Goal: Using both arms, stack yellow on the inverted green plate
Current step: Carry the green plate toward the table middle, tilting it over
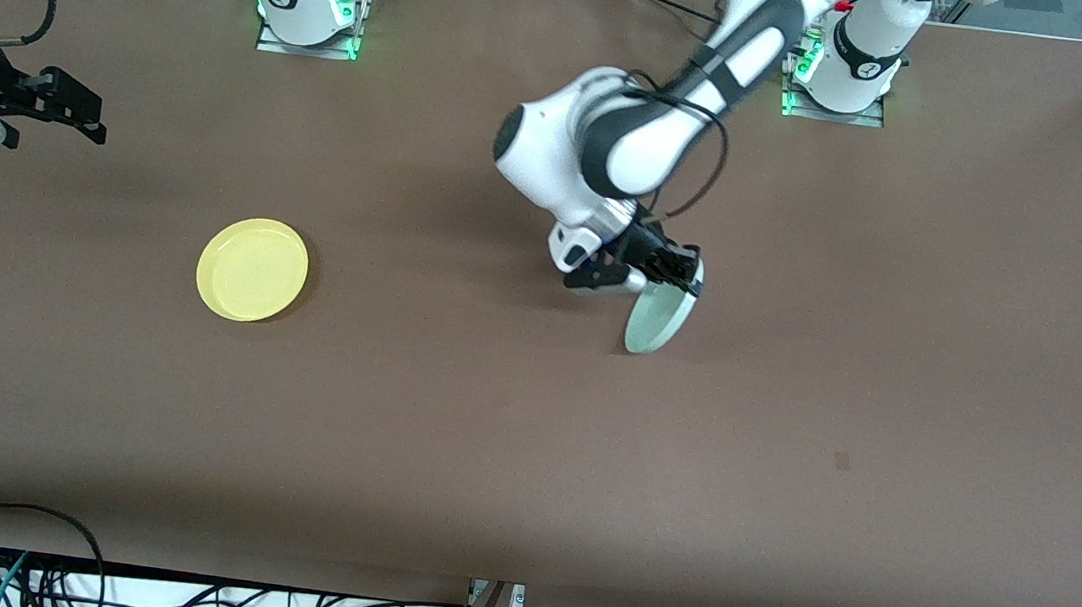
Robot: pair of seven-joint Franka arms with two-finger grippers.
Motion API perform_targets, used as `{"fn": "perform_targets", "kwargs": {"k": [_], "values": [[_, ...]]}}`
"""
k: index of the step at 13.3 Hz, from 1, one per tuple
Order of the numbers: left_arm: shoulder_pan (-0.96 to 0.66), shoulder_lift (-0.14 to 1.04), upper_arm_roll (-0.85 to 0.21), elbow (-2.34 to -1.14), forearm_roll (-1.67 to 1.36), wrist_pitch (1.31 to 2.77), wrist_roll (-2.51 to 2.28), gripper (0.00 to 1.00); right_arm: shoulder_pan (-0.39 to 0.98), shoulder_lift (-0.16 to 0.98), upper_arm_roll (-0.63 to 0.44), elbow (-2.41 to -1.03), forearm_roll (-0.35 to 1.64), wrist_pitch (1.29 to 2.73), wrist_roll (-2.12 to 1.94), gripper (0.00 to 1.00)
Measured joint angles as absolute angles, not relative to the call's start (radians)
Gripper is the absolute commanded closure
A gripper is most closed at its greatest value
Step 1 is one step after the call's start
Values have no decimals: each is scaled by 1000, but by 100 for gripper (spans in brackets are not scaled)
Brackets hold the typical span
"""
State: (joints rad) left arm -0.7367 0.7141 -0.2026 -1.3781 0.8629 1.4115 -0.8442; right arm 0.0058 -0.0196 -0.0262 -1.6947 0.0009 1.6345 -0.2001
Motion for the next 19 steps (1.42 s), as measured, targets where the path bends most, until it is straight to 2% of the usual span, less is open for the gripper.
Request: {"fn": "perform_targets", "kwargs": {"k": [3,7,11,19], "values": [[-977,779,-31,-1318,874,1396,-851,100,6,-20,-26,-1695,1,1634,-200,0],[-1189,936,85,-1220,1036,1391,-851,100,6,-20,-25,-1695,1,1634,-200,0],[-1232,1017,97,-1180,1184,1394,-805,100,6,-20,-26,-1694,1,1634,-200,0],[-1300,1090,108,-1127,1211,1413,-779,100,6,-20,-26,-1694,1,1634,-200,0]]}}
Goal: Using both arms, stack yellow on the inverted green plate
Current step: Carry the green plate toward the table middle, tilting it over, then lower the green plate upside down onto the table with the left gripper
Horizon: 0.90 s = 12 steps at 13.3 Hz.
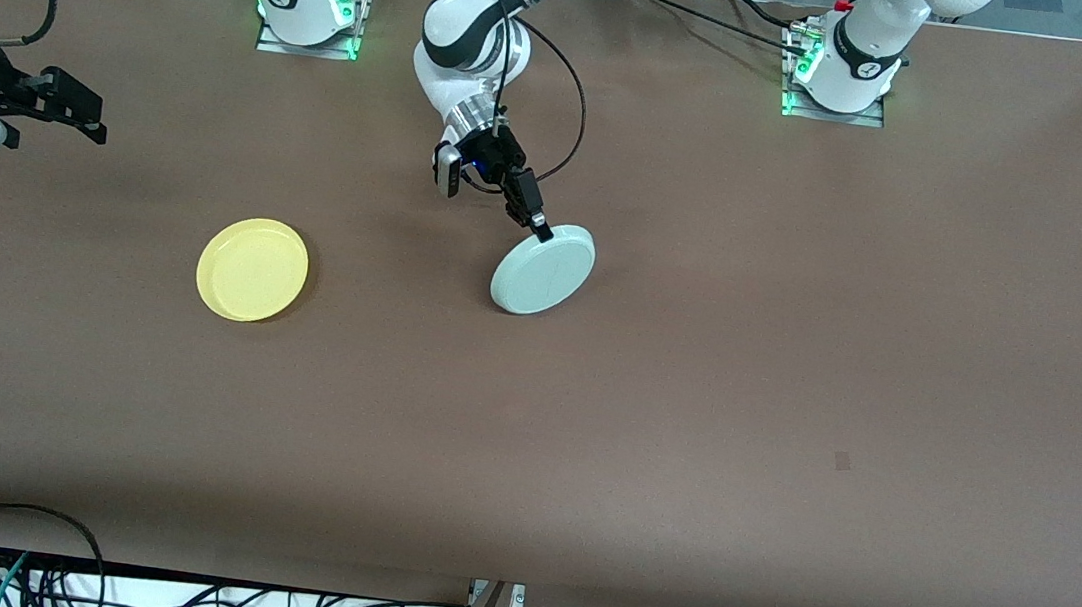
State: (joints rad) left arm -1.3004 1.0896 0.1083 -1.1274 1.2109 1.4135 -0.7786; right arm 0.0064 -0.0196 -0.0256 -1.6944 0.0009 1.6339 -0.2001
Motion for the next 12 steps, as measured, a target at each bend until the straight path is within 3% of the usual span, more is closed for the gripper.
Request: {"fn": "perform_targets", "kwargs": {"k": [1,2,3,7,12], "values": [[-1302,1092,110,-1125,1211,1413,-779,100,6,-20,-26,-1694,1,1634,-200,0],[-1302,1093,110,-1124,1211,1413,-778,68,6,-20,-26,-1694,1,1634,-200,0],[-1304,1093,110,-1124,1211,1413,-778,1,6,-20,-26,-1694,1,1634,-200,0],[-1344,1104,85,-1123,1211,1440,-815,0,6,-20,-26,-1694,1,1634,-200,0],[-1381,1108,-35,-1119,1184,1461,-1053,0,6,-20,-26,-1694,1,1633,-200,0]]}}
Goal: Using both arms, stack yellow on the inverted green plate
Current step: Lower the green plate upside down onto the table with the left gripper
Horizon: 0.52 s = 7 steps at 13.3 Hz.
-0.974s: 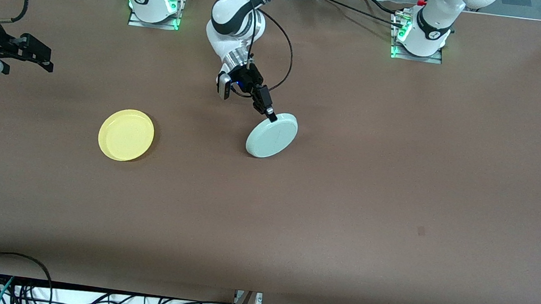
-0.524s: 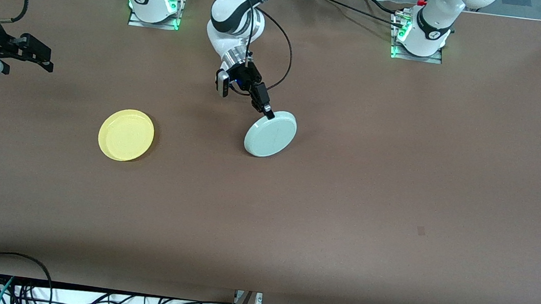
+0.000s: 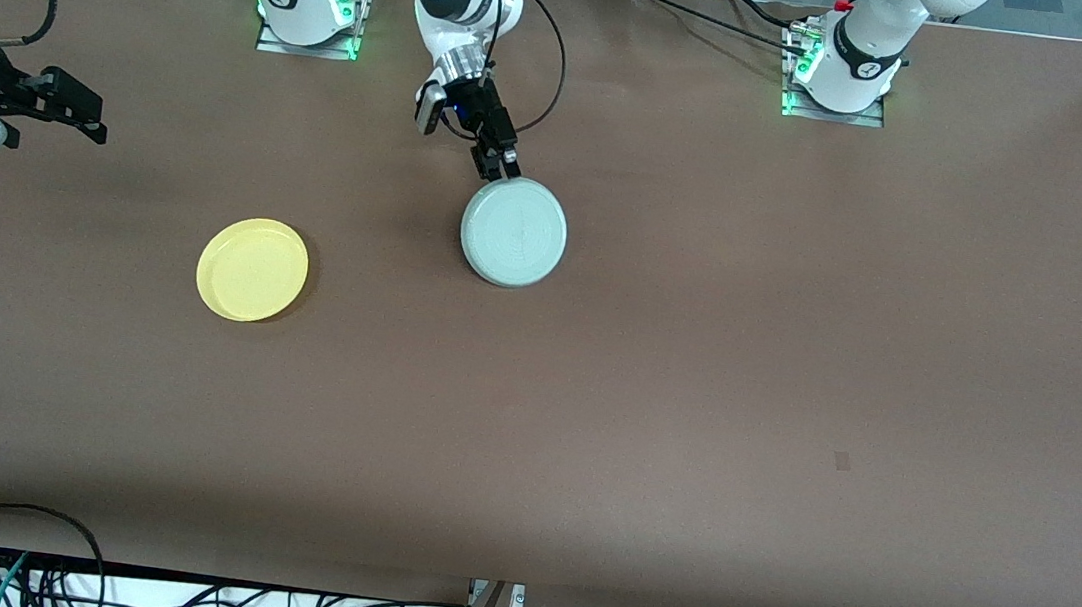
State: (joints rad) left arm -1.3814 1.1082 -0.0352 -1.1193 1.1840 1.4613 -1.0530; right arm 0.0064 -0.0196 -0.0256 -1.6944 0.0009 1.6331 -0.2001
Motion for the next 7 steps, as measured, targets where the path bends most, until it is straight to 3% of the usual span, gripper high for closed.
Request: {"fn": "perform_targets", "kwargs": {"k": [2,7], "values": [[-1376,1108,-40,-1111,1117,1544,-1175,0,6,-20,-26,-1694,1,1633,-200,0],[-1233,1108,-37,-1103,1033,1961,-1456,0,6,-20,-26,-1694,1,1633,-200,0]]}}
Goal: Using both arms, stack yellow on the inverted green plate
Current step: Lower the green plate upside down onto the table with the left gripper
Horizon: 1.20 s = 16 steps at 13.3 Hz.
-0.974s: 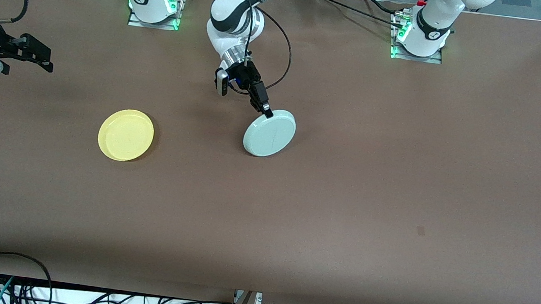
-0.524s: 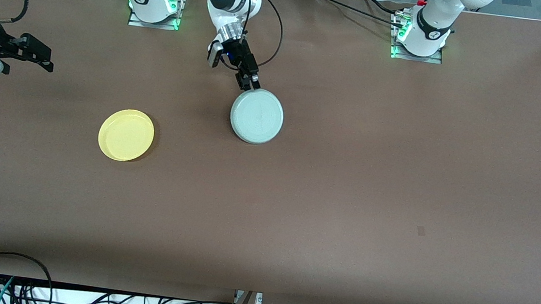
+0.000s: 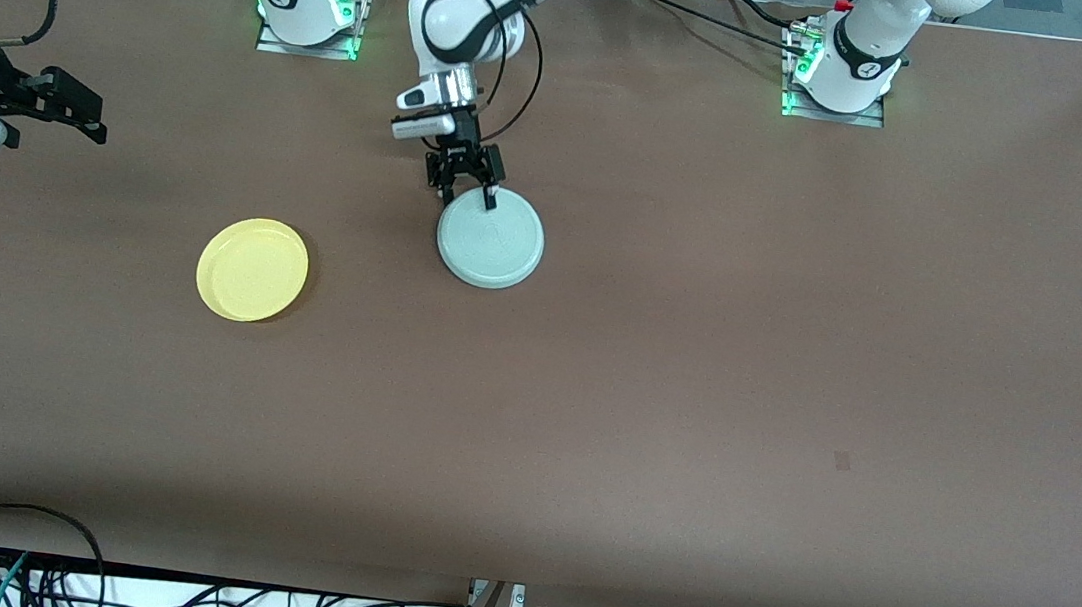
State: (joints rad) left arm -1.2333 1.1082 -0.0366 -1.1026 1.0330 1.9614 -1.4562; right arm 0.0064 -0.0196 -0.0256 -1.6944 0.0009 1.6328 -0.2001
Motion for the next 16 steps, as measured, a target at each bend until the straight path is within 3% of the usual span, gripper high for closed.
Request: {"fn": "perform_targets", "kwargs": {"k": [6,10,16], "values": [[-1145,1083,-42,-1073,752,2188,-1478,0,6,-20,-26,-1694,1,1633,-200,0],[-1093,1056,-44,-1066,664,2204,-1490,0,6,-20,-26,-1694,1,1633,-200,0],[-907,934,-55,-1059,168,2205,-1386,0,6,-20,-26,-1694,1,1633,-200,0]]}}
